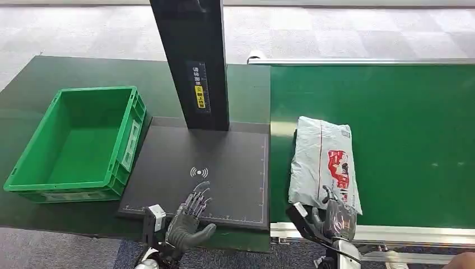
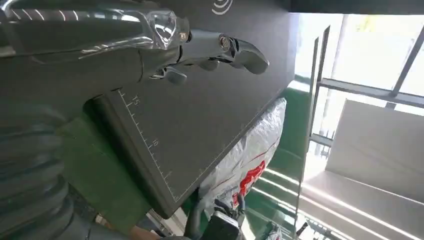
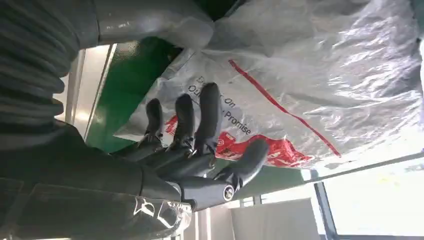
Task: Moved the parcel from conveyor to table for the left to box.
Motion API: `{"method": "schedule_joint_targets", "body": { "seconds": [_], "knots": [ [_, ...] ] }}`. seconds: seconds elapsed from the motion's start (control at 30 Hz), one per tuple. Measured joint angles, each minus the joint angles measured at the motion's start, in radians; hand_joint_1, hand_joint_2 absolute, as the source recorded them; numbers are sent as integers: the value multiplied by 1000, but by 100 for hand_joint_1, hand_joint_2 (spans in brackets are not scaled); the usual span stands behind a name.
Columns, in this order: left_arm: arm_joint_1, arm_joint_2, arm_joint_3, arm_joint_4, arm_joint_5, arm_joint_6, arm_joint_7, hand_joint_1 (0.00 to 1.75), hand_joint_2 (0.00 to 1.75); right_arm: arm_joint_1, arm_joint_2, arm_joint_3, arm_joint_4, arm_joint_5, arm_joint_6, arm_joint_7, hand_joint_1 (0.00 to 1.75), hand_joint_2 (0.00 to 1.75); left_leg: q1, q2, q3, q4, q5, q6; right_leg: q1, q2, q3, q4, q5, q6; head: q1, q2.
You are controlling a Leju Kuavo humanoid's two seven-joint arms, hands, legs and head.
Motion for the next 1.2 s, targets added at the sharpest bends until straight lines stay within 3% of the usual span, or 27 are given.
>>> {"method": "schedule_joint_targets", "body": {
  "seconds": [0.53,0.73,1.2],
  "knots": [
    [2,0,0,-2,0,3,0,0,175,23,-8,74,-59,54,-16,62,0,175,0,0,0,0,0,0,0,0,0,0,0,0,0,0],
    [0,0,-1,0,5,-5,-3,0,175,-13,-13,74,36,-65,-77,-47,0,175,0,0,0,0,0,0,0,0,0,0,0,0,0,0],
    [-5,0,-8,5,6,-13,-5,0,175,-70,-22,69,164,-106,-95,-94,0,175,0,0,0,0,0,0,0,0,0,0,0,0,0,0]
  ]
}}
